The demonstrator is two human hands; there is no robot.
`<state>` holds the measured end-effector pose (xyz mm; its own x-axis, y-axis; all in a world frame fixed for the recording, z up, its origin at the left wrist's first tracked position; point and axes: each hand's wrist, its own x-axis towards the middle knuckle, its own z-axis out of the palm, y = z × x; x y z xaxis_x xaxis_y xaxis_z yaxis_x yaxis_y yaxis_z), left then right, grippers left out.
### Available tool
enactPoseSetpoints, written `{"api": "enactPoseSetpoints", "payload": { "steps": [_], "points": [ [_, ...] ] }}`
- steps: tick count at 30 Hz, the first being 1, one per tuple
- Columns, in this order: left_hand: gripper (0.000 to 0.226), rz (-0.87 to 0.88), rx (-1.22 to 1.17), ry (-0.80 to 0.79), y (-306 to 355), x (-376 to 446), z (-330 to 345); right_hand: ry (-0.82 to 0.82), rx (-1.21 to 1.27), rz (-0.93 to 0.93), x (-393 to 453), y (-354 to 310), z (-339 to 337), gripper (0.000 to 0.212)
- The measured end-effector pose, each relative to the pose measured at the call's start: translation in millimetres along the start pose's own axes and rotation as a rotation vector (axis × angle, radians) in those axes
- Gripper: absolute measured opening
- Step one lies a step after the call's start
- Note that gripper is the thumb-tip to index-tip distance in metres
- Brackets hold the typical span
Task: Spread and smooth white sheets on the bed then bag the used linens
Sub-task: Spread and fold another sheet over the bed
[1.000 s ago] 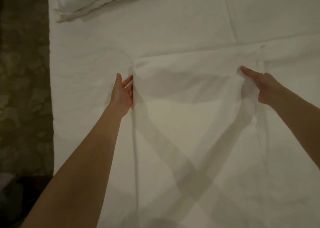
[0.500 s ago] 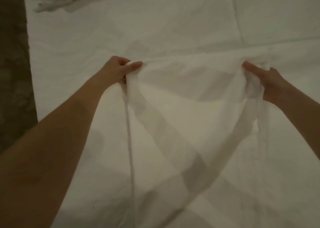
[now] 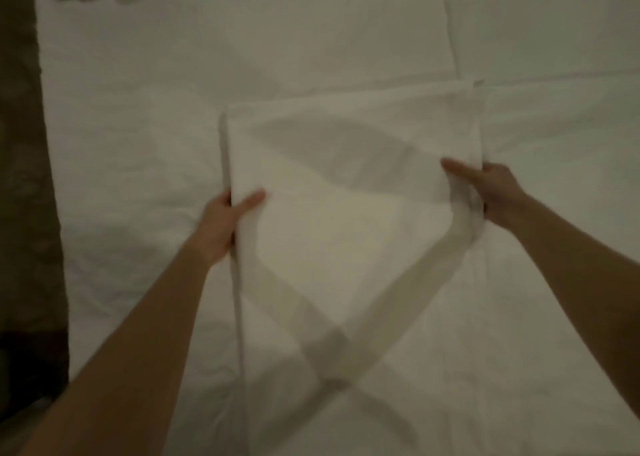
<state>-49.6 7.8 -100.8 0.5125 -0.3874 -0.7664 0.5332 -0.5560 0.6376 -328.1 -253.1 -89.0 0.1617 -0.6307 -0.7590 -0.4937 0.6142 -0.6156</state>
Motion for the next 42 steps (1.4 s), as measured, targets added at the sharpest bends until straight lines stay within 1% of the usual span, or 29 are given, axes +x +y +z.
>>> {"api": "enactPoseSetpoints", "payload": {
  "steps": [1, 3, 5, 7, 10, 11, 13, 14, 15, 16, 17, 18, 19, 20, 21, 22, 23, 25, 26, 27, 28, 29, 30, 32, 35, 36, 37, 40, 42],
  "points": [
    [0.019, -0.044, 0.029, 0.025, -19, -15, -2, 0.0, -0.032, 0.033, -10, 18, -6, 0.036],
    [0.02, -0.111, 0.045, 0.062, -53, -42, -3, -0.015, -0.064, 0.08, -31, 52, -15, 0.034],
    [0.023, -0.137, 0.042, 0.084, -78, -63, -4, -0.032, -0.056, 0.113, -54, 79, -21, 0.033],
    [0.024, -0.151, 0.041, 0.089, -96, -78, -8, -0.036, -0.049, 0.116, -75, 99, -25, 0.033],
    [0.022, -0.149, 0.067, 0.057, -112, -96, -13, 0.044, -0.175, 0.06, -99, 117, -29, 0.033],
    [0.022, -0.147, 0.089, 0.047, -115, -101, -14, 0.104, -0.214, 0.019, -103, 121, -30, 0.032],
    [0.019, -0.148, 0.136, 0.03, -121, -114, -19, 0.284, -0.314, -0.15, -113, 126, -29, 0.033],
    [0.018, -0.15, 0.158, 0.021, -123, -120, -21, 0.37, -0.372, -0.277, -118, 129, -26, 0.038],
    [0.019, -0.148, 0.176, 0.012, -124, -127, -23, 0.421, -0.431, -0.428, -125, 131, -20, 0.045],
    [0.02, -0.135, 0.184, 0.002, -124, -133, -24, 0.409, -0.517, -0.572, -132, 134, -12, 0.053],
    [0.02, -0.103, 0.192, -0.006, -123, -138, -25, 0.314, -0.664, -0.654, -138, 138, -2, 0.06],
    [0.018, -0.059, 0.205, -0.008, -121, -142, -24, 0.167, -0.854, -0.674, -145, 145, 10, 0.066],
    [0.017, -0.005, 0.23, -0.008, -117, -147, -22, 0.007, -1.061, -0.645, -149, 154, 20, 0.072],
    [0.017, 0.056, 0.264, -0.008, -113, -153, -19, -0.113, -1.222, -0.603, -151, 164, 25, 0.079],
    [0.02, 0.123, 0.303, -0.013, -107, -160, -14, -0.167, -1.289, -0.573, -151, 172, 26, 0.084],
    [0.025, 0.188, 0.348, -0.018, -99, -168, -8, -0.174, -1.253, -0.536, -152, 174, 27, 0.082],
    [0.031, 0.238, 0.391, -0.032, -91, -174, -1, -0.162, -1.143, -0.496, -152, 170, 26, 0.075],
    [0.047, 0.302, 0.443, -0.107, -74, -190, 19, -0.122, -0.797, -0.41, -161, 141, 25, 0.062],
    [0.061, 0.331, 0.479, -0.151, -66, -198, 34, -0.094, -0.585, -0.401, -165, 118, 25, 0.058],
    [0.077, 0.365, 0.526, -0.204, -58, -206, 51, -0.083, -0.395, -0.41, -169, 93, 23, 0.058],
    [0.088, 0.389, 0.577, -0.268, -50, -214, 73, -0.108, -0.261, -0.42, -174, 65, 20, 0.062],
    [0.091, 0.407, 0.628, -0.339, -45, -222, 97, -0.161, -0.187, -0.437, -179, 36, 16, 0.07],
    [0.09, 0.415, 0.68, -0.406, -41, -231, 124, -0.208, -0.185, -0.455, -181, 11, 10, 0.08],
    [0.087, 0.425, 0.776, -0.507, -37, -246, 180, -0.227, -0.33, -0.518, -181, -31, -6, 0.09],
    [0.089, 0.438, 0.807, -0.58, -40, -258, 261, -0.089, -0.603, -0.652, -165, -64, -45, 0.089],
    [0.09, 0.439, 0.816, -0.597, -40, -262, 286, -0.065, -0.653, -0.676, -157, -68, -63, 0.087],
    [0.09, 0.431, 0.831, -0.601, -39, -265, 312, -0.078, -0.672, -0.682, -149, -72, -83, 0.088],
    [0.083, 0.382, 0.86, -0.608, -36, -268, 389, -0.296, -0.686, -0.624, -135, -71, -138, 0.101],
    [0.072, 0.368, 0.863, -0.626, -38, -262, 435, -0.357, -0.775, -0.677, -132, -64, -169, 0.103]
  ]
}}
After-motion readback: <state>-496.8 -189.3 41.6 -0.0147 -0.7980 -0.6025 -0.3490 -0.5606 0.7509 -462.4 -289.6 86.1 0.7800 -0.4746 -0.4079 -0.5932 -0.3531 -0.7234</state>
